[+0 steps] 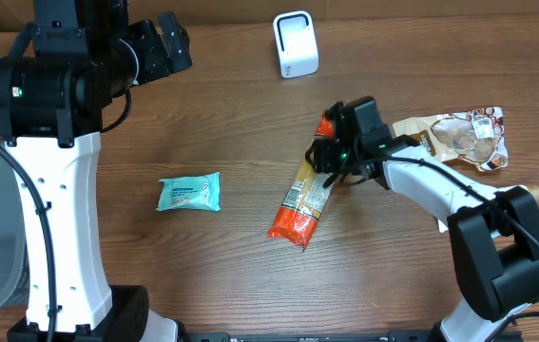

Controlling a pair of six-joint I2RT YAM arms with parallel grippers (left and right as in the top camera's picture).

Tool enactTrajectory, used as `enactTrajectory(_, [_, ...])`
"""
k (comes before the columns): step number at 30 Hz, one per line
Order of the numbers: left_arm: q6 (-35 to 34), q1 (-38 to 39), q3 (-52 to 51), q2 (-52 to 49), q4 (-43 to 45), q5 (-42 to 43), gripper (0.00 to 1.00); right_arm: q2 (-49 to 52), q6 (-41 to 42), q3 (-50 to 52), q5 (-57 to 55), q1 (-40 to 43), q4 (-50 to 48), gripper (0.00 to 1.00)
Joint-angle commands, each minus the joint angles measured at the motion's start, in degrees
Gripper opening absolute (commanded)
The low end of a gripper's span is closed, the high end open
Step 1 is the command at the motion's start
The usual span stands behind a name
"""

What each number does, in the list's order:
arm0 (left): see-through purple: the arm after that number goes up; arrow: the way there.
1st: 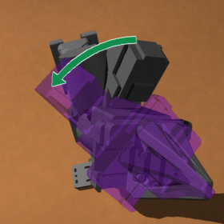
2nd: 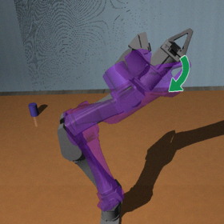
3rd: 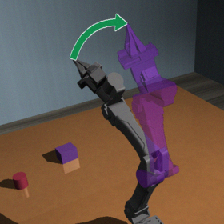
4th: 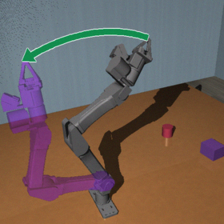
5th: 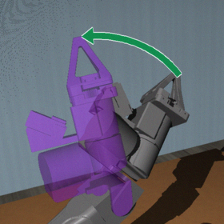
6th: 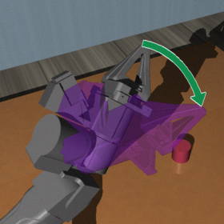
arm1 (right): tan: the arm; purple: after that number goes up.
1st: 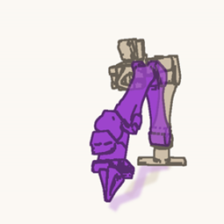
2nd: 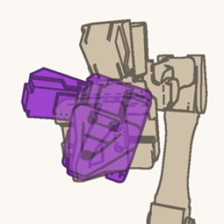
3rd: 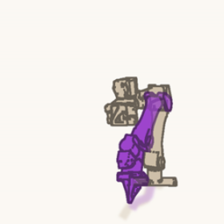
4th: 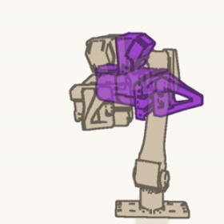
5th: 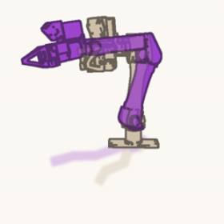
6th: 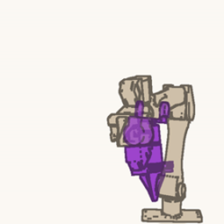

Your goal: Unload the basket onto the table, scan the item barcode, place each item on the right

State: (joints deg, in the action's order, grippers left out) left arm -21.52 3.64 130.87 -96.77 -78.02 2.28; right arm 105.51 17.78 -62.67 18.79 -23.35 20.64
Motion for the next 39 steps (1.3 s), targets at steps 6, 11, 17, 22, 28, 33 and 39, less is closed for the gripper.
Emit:
enactTrajectory(6, [-0.79, -0.15, 0.37, -0.35, 0.20, -0.59, 0.99, -3.78, 8.09, -5.25, 11.26, 4.76, 13.20, 0.74])
enactTrajectory(11, [-0.79, -0.15, 0.37, -0.35, 0.20, -0.59, 1.00, -4.83, 14.69, -4.96, 4.72, 5.35, 20.68, 0.82])
enactTrajectory(17, [-0.79, -0.15, 0.37, -0.35, 0.20, -0.59, 1.00, -2.51, 20.24, -0.46, 1.42, 3.13, 17.81, 0.77])
enactTrajectory(22, [-0.79, -0.15, 0.37, -0.35, 0.20, -0.59, 1.00, -1.95, 22.05, 2.95, 1.33, 0.98, 10.45, 0.68])
enactTrajectory(28, [-0.79, -0.15, 0.37, -0.35, 0.20, -0.59, 1.00, 0.31, 23.45, 3.15, 0.72, -1.25, 4.09, 0.63])
enactTrajectory(33, [-0.79, -0.15, 0.37, -0.35, 0.20, -0.59, 1.00, 3.52, 23.39, 3.13, 2.82, -1.62, 0.02, 0.52])
enactTrajectory(39, [-0.79, -0.15, 0.37, -0.35, 0.20, -0.59, 1.00, 5.31, 22.21, 3.06, 6.16, -1.62, -2.03, 0.20])
